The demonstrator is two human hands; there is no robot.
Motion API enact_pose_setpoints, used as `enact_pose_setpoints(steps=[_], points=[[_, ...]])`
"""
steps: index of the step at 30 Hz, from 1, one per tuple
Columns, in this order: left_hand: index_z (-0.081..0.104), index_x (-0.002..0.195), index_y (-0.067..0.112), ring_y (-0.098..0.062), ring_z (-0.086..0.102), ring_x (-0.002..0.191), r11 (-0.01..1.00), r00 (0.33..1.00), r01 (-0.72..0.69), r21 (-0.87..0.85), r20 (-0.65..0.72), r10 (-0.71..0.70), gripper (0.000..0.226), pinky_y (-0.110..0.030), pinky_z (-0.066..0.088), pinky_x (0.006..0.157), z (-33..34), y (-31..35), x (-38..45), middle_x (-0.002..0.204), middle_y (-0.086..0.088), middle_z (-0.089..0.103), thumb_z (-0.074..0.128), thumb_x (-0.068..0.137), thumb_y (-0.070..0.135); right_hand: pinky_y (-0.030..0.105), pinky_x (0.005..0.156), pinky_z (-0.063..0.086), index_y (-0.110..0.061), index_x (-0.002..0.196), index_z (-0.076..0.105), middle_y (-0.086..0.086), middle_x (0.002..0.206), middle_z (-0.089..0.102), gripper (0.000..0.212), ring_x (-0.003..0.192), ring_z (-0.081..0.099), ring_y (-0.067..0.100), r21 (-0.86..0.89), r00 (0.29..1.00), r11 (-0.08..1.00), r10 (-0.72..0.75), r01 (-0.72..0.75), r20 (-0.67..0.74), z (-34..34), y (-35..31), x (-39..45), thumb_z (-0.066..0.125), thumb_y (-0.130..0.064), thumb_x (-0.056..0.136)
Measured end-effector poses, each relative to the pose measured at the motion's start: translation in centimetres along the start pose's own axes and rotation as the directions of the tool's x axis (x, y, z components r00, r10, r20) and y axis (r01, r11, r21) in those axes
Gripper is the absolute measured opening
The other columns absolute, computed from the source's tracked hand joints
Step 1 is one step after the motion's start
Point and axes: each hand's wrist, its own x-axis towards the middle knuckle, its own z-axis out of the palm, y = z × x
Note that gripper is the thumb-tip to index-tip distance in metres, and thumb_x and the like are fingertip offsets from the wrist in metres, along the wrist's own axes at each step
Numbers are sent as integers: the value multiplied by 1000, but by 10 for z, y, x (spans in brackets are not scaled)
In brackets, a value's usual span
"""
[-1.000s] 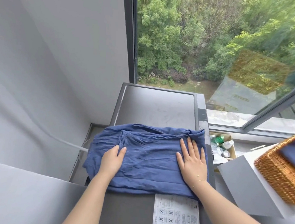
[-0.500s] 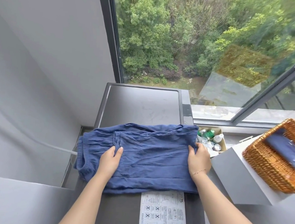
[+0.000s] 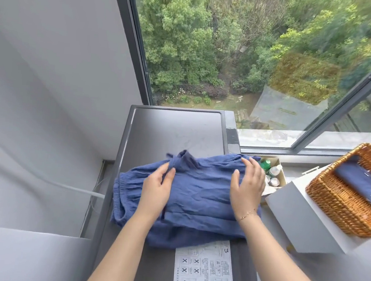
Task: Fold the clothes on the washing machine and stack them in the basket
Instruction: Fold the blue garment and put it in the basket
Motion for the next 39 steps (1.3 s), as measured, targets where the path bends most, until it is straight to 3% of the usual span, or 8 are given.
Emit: enact_pose_setpoints(steps=[4,10,21,24,28,31,34,39], points=[[67,105,23,-10,62,94,996,998,-50,-72,-52,46,20,-31,48,87,-42,4,1,101,-3,72,52,96,31,41,113,22,-13,132,55,5,144,48,45,137,36,23,103,977,977,-195,186,85,7,-35,-13,35,-28,95],[51,72,6,-30,59,75,909,948,312,277,-161,-276,34,-36,37,65,-77,-69,-13,70,-7,58,54,92,34,41,115,11,-17,138,52,4,152,39,50,141,34,27,-86,816,912,-314,402,486,42,-33,-53,32,-33,95],[51,99,8,-37,59,91,766,896,410,495,-375,-237,24,-38,41,70,-73,-67,-24,94,-13,63,54,95,32,42,118,-4,-24,153,18,-1,161,12,70,149,4,17,-309,772,871,-117,381,625,36,3,-43,2,-51,91],[50,120,5,-42,54,102,734,895,358,577,-437,-93,54,-47,45,77,-65,-68,-25,111,-22,56,74,80,34,40,117,-5,-23,153,21,0,161,15,68,149,6,17,-313,791,880,-107,358,603,39,4,-43,8,-49,92],[44,128,-3,-43,46,115,743,862,451,494,-455,-222,79,-49,41,90,-58,-65,-25,125,-27,50,76,75,47,41,117,2,-18,152,24,2,160,16,68,148,11,17,-319,837,900,-86,298,540,34,-2,-51,14,-46,91],[53,116,-1,-39,57,107,764,870,471,441,-376,-319,60,-40,44,84,-63,-64,-21,114,-22,62,74,79,41,39,118,-5,-20,153,15,-1,162,4,70,149,0,14,-268,816,926,-67,264,574,32,-2,-50,7,-48,91],[64,90,6,-35,63,95,815,874,481,322,-251,-416,34,-36,48,80,-70,-62,-16,97,-15,69,70,83,38,41,121,6,-12,144,40,6,157,26,51,147,17,21,-93,844,983,-86,159,529,28,-11,-49,44,-22,95],[66,93,10,-30,67,92,811,816,561,-162,-51,-575,16,-42,53,90,-81,-60,-13,100,-12,71,70,85,23,41,80,48,-18,91,65,-3,94,59,37,92,55,23,182,833,959,-279,217,478,9,-40,-85,37,-15,68]])
